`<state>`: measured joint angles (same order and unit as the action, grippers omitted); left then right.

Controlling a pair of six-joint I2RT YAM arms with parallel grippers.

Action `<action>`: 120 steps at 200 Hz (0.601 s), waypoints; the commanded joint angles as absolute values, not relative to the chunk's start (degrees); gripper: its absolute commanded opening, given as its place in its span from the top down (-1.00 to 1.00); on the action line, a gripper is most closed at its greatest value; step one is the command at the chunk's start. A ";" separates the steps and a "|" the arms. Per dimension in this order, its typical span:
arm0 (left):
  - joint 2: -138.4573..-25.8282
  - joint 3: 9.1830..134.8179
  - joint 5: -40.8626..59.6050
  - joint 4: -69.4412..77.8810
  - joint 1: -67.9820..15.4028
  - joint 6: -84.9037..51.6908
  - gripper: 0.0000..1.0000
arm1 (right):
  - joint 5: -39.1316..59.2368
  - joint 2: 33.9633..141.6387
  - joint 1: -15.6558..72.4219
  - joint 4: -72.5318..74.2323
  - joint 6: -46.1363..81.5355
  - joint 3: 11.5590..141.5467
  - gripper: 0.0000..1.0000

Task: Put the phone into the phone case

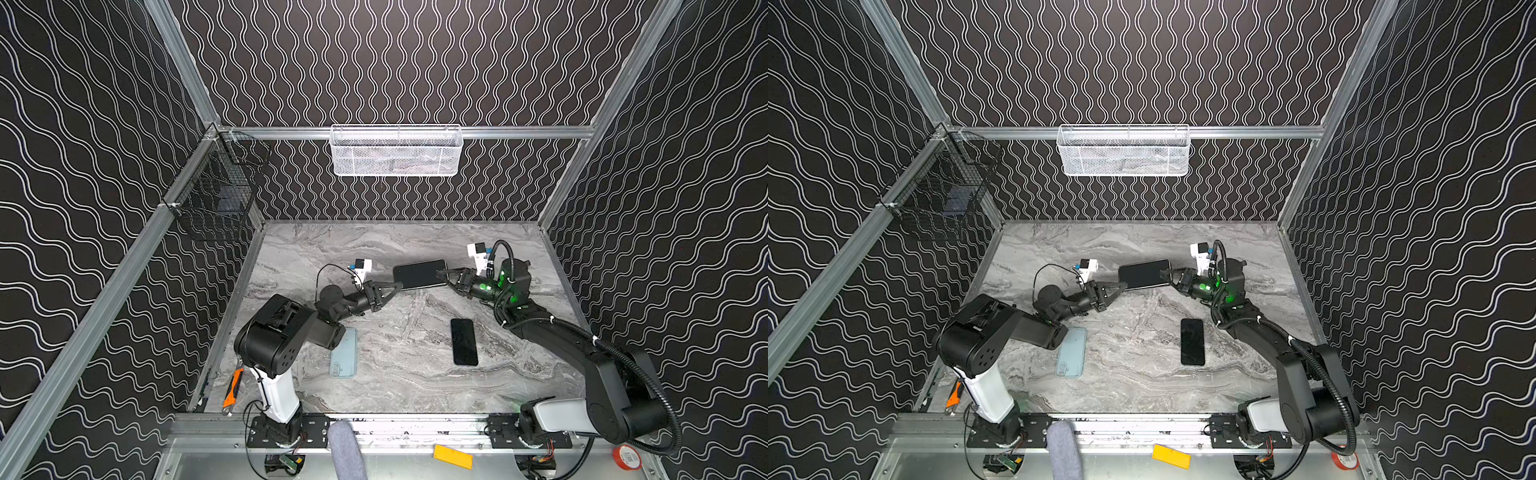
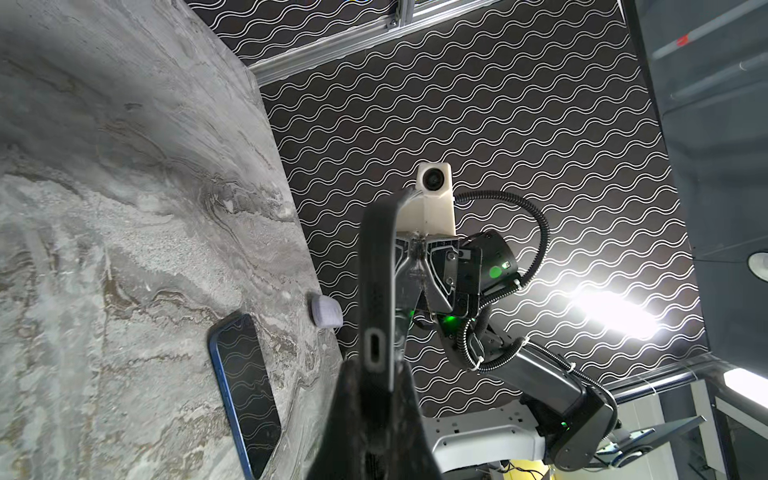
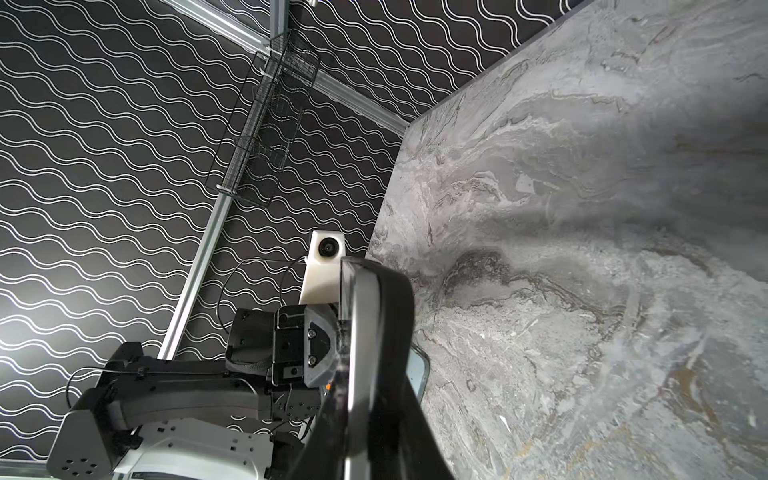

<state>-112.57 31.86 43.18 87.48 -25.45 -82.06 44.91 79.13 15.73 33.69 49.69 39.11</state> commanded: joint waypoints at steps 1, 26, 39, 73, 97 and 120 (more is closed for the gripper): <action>-112.46 32.43 45.79 88.54 -25.68 -78.87 1.00 | 46.44 79.06 16.14 34.65 48.32 40.07 1.00; -113.01 32.48 46.48 88.52 -25.70 -78.90 1.00 | 47.60 79.01 16.10 36.09 47.99 40.40 1.00; -113.25 32.30 46.72 88.51 -25.83 -78.93 1.00 | 47.89 78.63 16.13 36.96 47.99 40.69 1.00; -112.64 31.99 46.50 88.55 -25.77 -79.43 1.00 | 48.37 76.98 15.92 38.43 48.34 41.31 0.89; -112.60 32.38 45.97 88.51 -25.76 -80.26 1.00 | 49.93 75.88 15.66 39.60 48.96 41.22 0.87; -112.76 32.61 45.83 88.59 -25.82 -80.93 1.00 | 52.06 75.26 15.65 40.12 48.89 41.09 0.88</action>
<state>-112.44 32.18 44.05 91.66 -25.52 -82.39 47.16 76.31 15.53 33.67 48.58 40.42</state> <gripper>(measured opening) 0.104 0.178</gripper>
